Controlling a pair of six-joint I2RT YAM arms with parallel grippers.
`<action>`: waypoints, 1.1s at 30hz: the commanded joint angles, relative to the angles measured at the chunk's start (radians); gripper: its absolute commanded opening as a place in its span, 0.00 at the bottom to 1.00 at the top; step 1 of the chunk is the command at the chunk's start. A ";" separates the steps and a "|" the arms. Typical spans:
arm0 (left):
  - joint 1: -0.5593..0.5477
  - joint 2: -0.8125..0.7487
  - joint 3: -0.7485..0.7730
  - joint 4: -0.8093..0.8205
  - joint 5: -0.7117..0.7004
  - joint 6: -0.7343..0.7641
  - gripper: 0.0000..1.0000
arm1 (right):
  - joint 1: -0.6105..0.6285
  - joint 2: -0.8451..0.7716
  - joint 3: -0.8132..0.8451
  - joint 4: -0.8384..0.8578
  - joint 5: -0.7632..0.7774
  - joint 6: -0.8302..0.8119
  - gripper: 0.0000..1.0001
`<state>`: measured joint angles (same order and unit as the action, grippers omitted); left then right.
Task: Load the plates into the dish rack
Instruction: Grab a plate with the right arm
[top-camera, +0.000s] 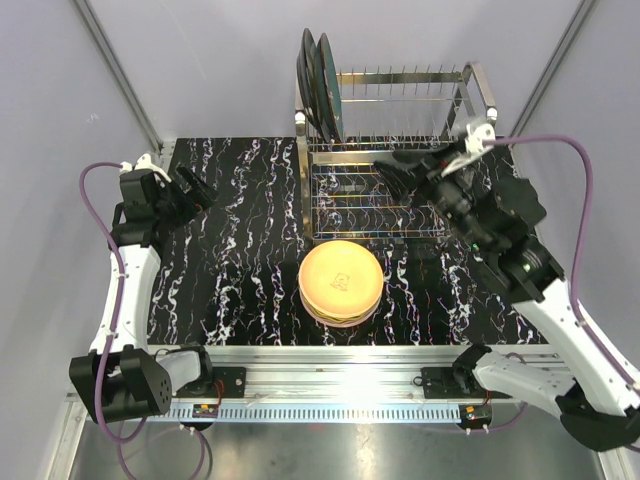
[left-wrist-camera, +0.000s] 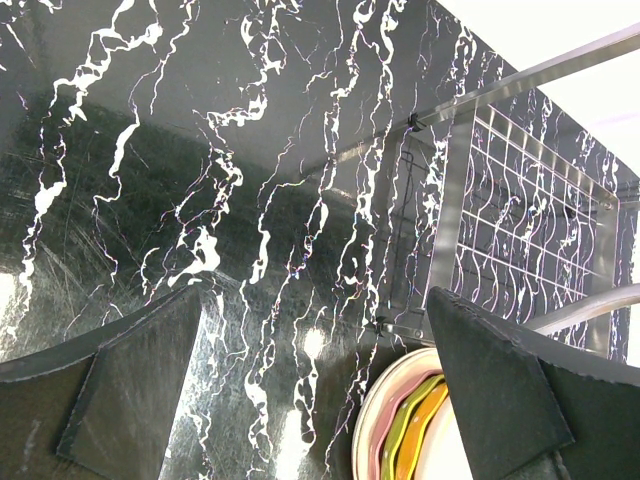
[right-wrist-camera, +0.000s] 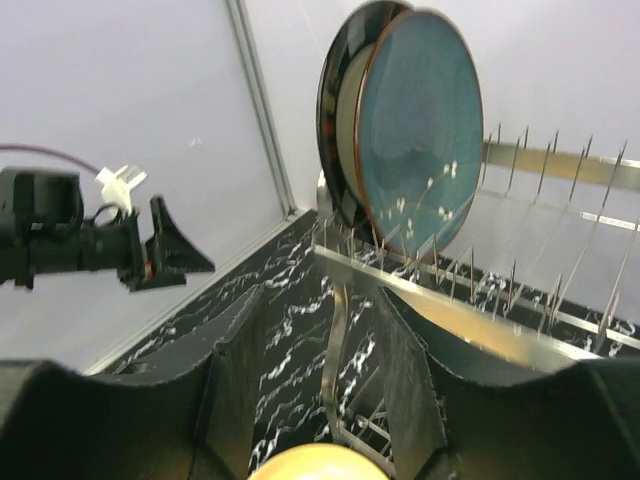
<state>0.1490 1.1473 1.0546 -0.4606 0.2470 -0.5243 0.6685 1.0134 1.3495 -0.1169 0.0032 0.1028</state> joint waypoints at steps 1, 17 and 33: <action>0.001 -0.004 0.021 0.050 0.021 -0.003 0.99 | 0.002 -0.091 -0.124 0.017 -0.057 0.020 0.52; -0.244 -0.035 0.062 -0.021 -0.169 0.095 0.99 | 0.042 -0.300 -0.690 0.075 -0.091 0.264 0.42; -0.244 -0.187 -0.100 -0.018 -0.147 0.124 0.99 | 0.282 -0.004 -0.627 -0.024 0.000 0.204 0.43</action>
<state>-0.1017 0.9531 0.9459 -0.5152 0.1078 -0.4183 0.9295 0.9733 0.6643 -0.1333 -0.0154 0.3286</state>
